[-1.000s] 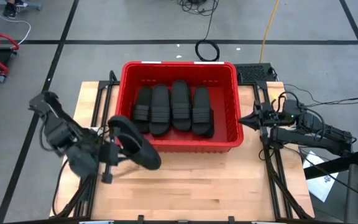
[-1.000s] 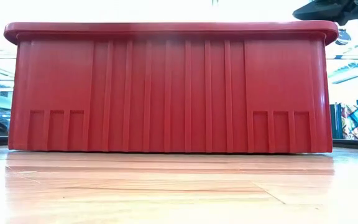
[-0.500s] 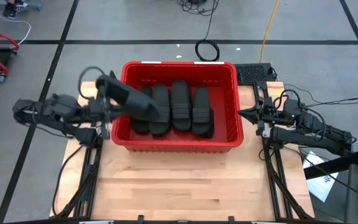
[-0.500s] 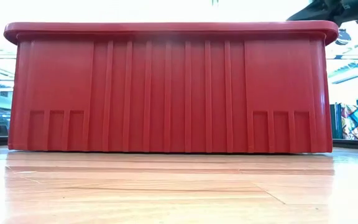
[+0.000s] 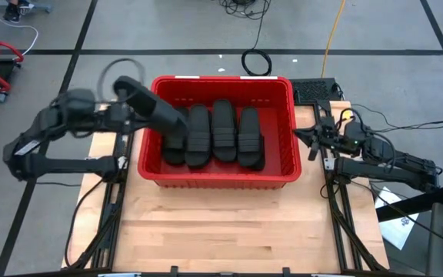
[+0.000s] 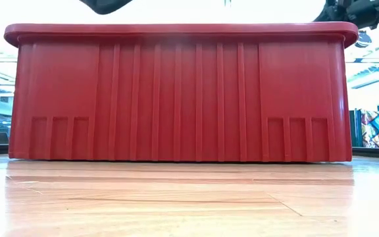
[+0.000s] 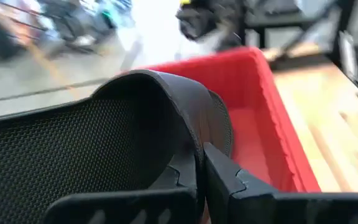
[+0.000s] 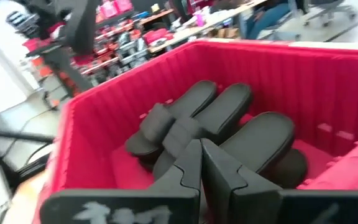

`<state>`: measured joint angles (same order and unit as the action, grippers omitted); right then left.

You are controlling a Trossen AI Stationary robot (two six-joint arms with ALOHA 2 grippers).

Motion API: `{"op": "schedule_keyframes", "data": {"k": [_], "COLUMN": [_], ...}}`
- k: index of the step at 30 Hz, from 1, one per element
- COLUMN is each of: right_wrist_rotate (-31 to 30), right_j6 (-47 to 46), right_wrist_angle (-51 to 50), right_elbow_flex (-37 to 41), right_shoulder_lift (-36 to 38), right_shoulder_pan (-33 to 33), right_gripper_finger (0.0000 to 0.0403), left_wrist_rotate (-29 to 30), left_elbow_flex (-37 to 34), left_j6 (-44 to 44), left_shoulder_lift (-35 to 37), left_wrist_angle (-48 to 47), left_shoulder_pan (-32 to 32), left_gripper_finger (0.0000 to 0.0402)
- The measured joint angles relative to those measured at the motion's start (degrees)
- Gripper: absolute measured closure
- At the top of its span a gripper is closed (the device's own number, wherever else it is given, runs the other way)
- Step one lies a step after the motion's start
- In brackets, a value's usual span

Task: Pick and place slides into bin
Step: Put the black slide into the red bin

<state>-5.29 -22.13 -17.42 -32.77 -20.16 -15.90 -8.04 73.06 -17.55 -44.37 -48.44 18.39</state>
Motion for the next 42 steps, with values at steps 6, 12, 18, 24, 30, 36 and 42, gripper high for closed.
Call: {"op": "schedule_keyframes", "data": {"k": [6,12,18,24,30,36,42], "right_wrist_rotate": [-4.0,-3.98,-3.97,-3.83,-3.68,-3.68,-3.68], "right_j6": [1.65,1.8,1.28,0.33,0.31,0.31,0.35], "right_wrist_angle": [2.61,3.06,3.05,3.02,2.83,2.59,2.59], "right_elbow_flex": [0.0,0.0,0.0,0.0,0.0,0.0,0.0], "right_shoulder_lift": [-1.7,-3.11,-4.22,-4.55,-4.55,-4.55,-4.53], "right_shoulder_pan": [0.0,0.0,-0.02,-0.02,-0.02,-0.02,-0.02], "right_gripper_finger": [0.0403,0.0403,0.0403,0.0403,0.0403,0.0403,0.0403], "left_wrist_rotate": [-15.85,-22.33,-21.1,-15.94,-17.36,-23.13,-23.62], "left_elbow_flex": [9.79,21.23,23.38,22.14,20.39,15.32,8.45], "left_j6": [-14.44,-35.55,-41.66,-43.99,-45.31,-45.24,-44.6], "left_shoulder_lift": [-15.0,-26.55,-30.35,-37.71,-40.48,-40.75,-40.68], "left_wrist_angle": [-14.07,-40.11,-39.61,-41.27,-40.37,-35.41,-29.97], "left_shoulder_pan": [10.53,19.57,24.33,27.08,28.31,28.13,29.13], "left_gripper_finger": [0.0401,0.0401,0.0401,0.0401,0.0401,0.0401,0.0401]}}
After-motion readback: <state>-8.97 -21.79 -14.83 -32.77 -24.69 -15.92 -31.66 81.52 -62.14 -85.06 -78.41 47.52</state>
